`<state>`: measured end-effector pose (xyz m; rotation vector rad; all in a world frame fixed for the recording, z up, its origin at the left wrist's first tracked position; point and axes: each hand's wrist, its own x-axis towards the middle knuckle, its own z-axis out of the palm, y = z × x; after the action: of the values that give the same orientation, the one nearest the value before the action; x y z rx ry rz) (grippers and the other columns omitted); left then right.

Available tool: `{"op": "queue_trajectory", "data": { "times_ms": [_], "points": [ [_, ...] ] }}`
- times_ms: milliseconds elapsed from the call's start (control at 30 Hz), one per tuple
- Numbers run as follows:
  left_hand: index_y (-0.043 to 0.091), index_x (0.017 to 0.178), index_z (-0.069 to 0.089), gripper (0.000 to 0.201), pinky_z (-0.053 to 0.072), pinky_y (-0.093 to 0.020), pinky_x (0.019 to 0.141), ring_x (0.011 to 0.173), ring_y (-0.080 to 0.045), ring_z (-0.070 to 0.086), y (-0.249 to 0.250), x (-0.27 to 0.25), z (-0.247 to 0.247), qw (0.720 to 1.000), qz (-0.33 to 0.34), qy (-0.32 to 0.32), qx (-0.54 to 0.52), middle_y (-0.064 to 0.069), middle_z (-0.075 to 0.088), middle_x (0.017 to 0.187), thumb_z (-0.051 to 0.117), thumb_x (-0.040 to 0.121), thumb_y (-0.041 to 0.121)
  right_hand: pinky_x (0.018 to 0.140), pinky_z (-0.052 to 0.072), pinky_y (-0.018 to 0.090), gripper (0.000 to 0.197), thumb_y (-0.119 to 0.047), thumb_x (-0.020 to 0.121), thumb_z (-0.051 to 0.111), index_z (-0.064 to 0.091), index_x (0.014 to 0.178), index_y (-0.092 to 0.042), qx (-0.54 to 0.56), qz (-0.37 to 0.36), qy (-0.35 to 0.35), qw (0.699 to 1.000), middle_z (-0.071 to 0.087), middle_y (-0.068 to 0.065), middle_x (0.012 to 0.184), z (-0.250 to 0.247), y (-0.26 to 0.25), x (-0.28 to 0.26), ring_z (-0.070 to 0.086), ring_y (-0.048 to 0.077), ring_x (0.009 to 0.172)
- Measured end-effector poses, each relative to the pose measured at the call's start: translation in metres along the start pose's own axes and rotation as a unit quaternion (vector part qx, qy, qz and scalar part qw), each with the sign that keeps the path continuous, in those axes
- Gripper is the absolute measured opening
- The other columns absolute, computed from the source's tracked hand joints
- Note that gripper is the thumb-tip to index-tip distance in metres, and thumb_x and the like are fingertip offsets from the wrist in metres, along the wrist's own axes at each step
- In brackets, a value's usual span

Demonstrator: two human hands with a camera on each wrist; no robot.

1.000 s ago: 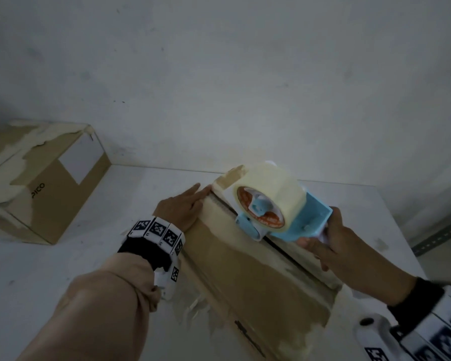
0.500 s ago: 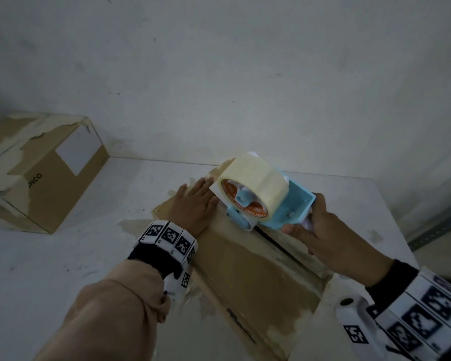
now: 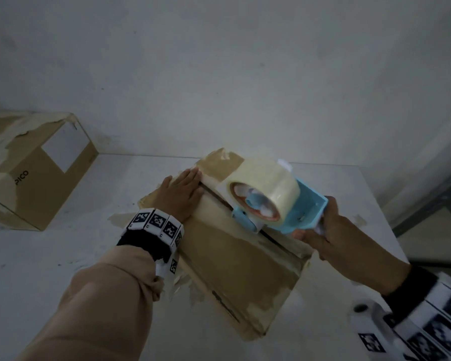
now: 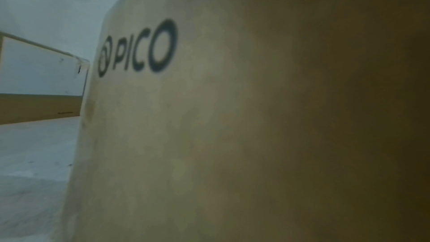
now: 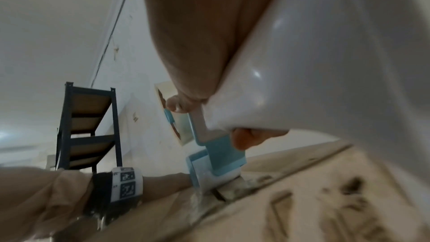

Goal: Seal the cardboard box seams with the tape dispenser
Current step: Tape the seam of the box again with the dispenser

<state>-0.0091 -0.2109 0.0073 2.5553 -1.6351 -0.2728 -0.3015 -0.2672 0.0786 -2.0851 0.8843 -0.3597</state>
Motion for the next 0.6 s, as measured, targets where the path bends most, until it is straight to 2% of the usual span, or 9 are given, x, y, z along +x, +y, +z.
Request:
{"op": "queue_trajectory", "data": {
  "times_ms": [67,133,233,333,433,500,600],
  "points": [
    [0.020,0.148,0.012,0.051,0.008,-0.038,0.117,0.145,-0.008,0.005,0.000,0.000,0.001,1.000,-0.001,0.004,0.011,0.006,0.006,0.158,0.021,0.100,0.033,0.049,0.042,0.007,0.042,-0.040,0.072,0.058,0.029,0.100,-0.027,-0.004,0.013,0.011,1.000,0.051,-0.010,0.070,-0.010,0.012,-0.019,0.056,-0.015,0.059],
    [0.020,0.148,0.013,0.050,0.009,-0.037,0.117,0.145,-0.009,0.006,0.000,0.000,0.001,1.000,-0.001,0.007,0.018,0.006,0.007,0.158,0.021,0.101,0.032,0.050,0.043,0.008,0.048,-0.044,0.063,0.054,0.029,0.101,-0.026,0.005,0.030,0.011,0.999,0.052,-0.009,0.069,-0.017,0.017,-0.035,0.057,-0.013,0.059],
    [0.020,0.148,0.014,0.049,0.009,-0.037,0.117,0.145,-0.009,0.007,0.000,0.001,-0.001,1.000,-0.001,-0.001,0.014,0.006,0.007,0.158,0.020,0.101,0.031,0.049,0.042,0.007,0.054,-0.042,0.065,0.054,0.028,0.107,-0.020,0.019,0.027,0.022,0.999,0.051,-0.011,0.071,-0.016,0.024,-0.046,0.057,-0.015,0.059],
    [0.024,0.148,0.011,0.049,0.007,-0.043,0.117,0.145,-0.010,0.004,-0.007,0.008,-0.003,0.999,-0.004,-0.015,0.050,0.008,0.004,0.158,0.017,0.101,0.033,0.051,0.042,0.005,0.050,-0.039,0.074,0.059,0.026,0.109,-0.022,0.005,0.017,0.031,0.999,0.052,-0.016,0.076,-0.007,0.026,-0.046,0.055,-0.018,0.061],
    [0.031,0.148,0.005,0.049,0.005,-0.053,0.115,0.146,-0.014,0.000,-0.021,0.018,-0.011,0.993,-0.016,-0.046,0.105,0.014,-0.003,0.157,0.010,0.099,0.038,0.054,0.044,0.007,0.060,-0.057,0.065,0.051,0.024,0.110,-0.029,-0.007,0.007,0.037,0.999,0.053,-0.018,0.082,0.001,0.024,-0.041,0.056,-0.017,0.064],
    [0.035,0.147,0.003,0.049,0.006,-0.057,0.114,0.146,-0.016,0.000,-0.029,0.024,-0.017,0.989,-0.027,-0.061,0.134,0.016,-0.006,0.156,0.008,0.099,0.040,0.052,0.043,0.008,0.063,-0.063,0.061,0.048,0.023,0.110,-0.031,-0.007,0.001,0.042,0.999,0.054,-0.019,0.082,0.005,0.023,-0.036,0.056,-0.015,0.062],
    [0.028,0.147,0.009,0.048,0.010,-0.058,0.113,0.146,-0.016,0.003,-0.020,0.022,-0.019,0.988,-0.026,-0.060,0.143,0.012,0.000,0.158,0.012,0.099,0.036,0.050,0.043,0.009,0.063,-0.064,0.060,0.047,0.023,0.108,-0.031,-0.002,0.000,0.048,0.999,0.054,-0.017,0.077,0.009,0.023,-0.034,0.056,-0.014,0.060]
  ]
}}
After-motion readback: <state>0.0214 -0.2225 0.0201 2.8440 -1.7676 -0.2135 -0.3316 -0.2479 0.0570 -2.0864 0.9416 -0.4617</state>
